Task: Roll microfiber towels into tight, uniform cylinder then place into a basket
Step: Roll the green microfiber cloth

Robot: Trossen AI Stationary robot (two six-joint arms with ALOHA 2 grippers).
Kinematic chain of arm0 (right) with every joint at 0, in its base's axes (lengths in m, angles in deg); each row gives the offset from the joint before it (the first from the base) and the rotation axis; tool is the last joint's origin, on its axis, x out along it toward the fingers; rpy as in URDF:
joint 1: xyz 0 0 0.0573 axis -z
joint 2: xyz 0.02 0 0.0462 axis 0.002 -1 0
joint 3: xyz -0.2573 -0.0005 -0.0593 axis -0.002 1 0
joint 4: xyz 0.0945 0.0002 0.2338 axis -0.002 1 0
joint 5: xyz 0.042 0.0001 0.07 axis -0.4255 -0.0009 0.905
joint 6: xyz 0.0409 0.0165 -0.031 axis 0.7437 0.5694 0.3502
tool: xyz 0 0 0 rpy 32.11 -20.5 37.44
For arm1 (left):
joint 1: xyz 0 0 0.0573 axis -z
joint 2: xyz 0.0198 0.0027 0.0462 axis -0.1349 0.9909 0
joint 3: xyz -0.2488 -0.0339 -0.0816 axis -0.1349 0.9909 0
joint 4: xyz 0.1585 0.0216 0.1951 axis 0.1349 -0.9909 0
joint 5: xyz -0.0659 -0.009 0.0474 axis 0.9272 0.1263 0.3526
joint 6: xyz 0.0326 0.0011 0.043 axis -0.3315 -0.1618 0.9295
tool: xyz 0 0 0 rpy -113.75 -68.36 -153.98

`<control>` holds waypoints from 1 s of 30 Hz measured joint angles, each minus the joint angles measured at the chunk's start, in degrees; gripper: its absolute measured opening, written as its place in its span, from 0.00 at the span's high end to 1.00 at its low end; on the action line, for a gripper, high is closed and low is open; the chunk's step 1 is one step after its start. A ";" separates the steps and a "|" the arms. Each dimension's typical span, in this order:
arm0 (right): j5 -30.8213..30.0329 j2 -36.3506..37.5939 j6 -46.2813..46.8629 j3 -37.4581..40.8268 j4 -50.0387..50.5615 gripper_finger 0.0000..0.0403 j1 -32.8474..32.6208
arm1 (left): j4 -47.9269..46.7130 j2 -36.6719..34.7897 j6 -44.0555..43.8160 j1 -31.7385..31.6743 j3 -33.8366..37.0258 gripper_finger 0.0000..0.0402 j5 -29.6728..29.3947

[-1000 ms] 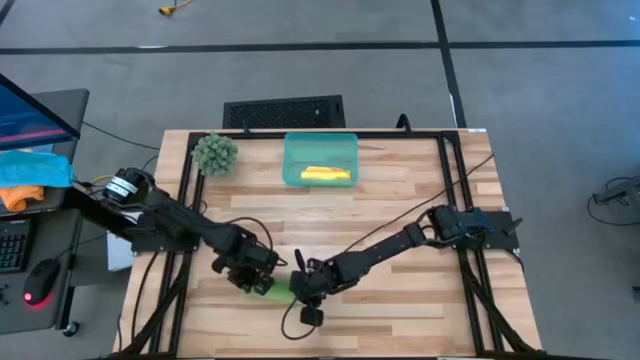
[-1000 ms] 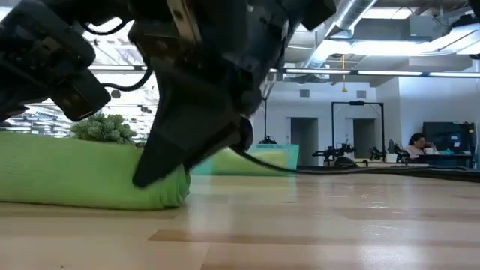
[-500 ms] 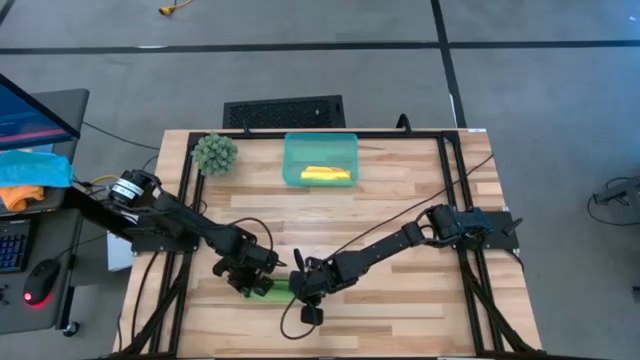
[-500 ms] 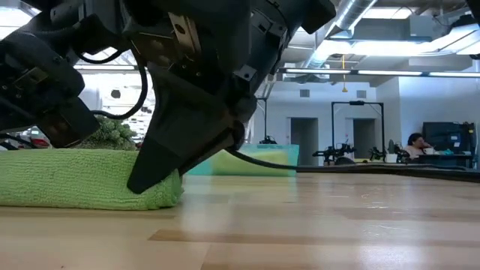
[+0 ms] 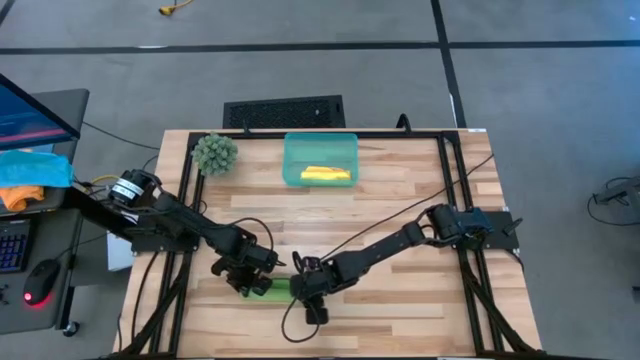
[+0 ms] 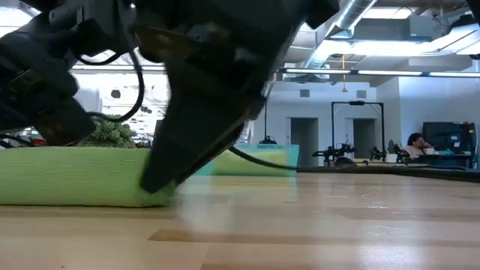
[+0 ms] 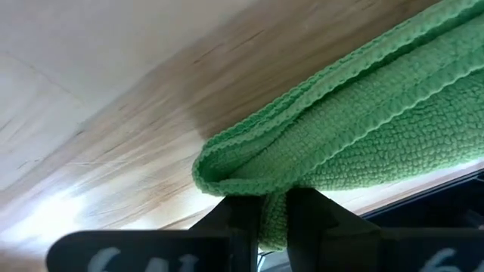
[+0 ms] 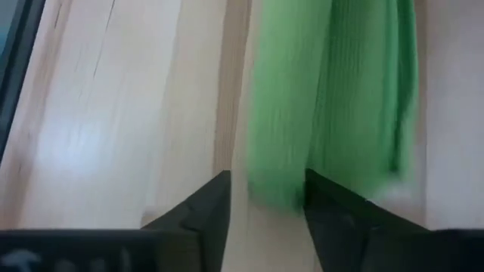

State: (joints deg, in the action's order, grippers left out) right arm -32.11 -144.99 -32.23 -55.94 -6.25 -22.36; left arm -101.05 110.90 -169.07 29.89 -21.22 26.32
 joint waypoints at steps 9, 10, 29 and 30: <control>0.91 5.81 -3.44 0.24 8.11 0.49 0.26 | -6.11 0.10 1.54 0.11 0.28 0.93 2.62; 0.63 6.22 -4.79 0.18 6.51 0.49 -0.03 | -6.44 0.09 2.02 0.10 0.28 0.93 2.64; -9.20 5.98 -10.37 0.34 -7.51 0.51 -1.68 | -4.06 0.03 1.20 0.06 0.25 0.93 1.71; -9.14 5.98 -10.38 0.31 -7.33 0.51 -1.79 | -3.66 0.03 1.16 0.03 0.28 0.93 1.69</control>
State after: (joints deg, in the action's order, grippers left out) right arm -41.25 -139.01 -42.61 -55.63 -13.58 -24.15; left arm -104.71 110.93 -167.90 29.92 -20.93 28.02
